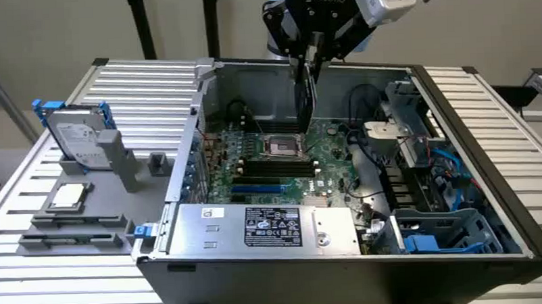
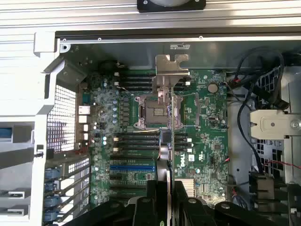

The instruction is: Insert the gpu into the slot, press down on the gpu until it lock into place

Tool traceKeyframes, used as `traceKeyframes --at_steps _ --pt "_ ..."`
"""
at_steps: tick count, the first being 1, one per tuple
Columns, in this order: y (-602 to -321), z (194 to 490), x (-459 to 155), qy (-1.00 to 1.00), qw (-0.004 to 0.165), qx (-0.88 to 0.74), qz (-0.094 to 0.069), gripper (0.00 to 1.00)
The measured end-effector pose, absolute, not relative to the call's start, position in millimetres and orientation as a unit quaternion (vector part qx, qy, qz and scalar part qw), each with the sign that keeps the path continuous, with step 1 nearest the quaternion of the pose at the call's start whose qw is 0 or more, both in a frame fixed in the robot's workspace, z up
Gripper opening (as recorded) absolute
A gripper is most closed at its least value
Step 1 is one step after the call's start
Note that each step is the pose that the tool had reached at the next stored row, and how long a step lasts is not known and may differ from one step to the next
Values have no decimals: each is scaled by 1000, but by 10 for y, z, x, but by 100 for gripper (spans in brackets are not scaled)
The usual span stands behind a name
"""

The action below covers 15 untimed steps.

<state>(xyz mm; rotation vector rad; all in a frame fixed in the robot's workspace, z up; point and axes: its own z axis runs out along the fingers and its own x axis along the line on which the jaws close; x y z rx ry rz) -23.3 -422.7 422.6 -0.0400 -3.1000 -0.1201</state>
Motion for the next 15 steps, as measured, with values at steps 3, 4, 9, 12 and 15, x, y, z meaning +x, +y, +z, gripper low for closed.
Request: traceKeyframes --at_steps 3,4,9,12,15 --pt "-4227 4226 -233 -999 19 -13 -39 26" --pt "-4227 4226 -233 -999 19 -13 -39 26" --pt "-4227 4226 -233 -999 20 -13 -39 26" --pt "-4227 4226 -233 -999 20 -13 -39 26" --pt "-4226 4225 -233 -999 20 -5 -39 26"
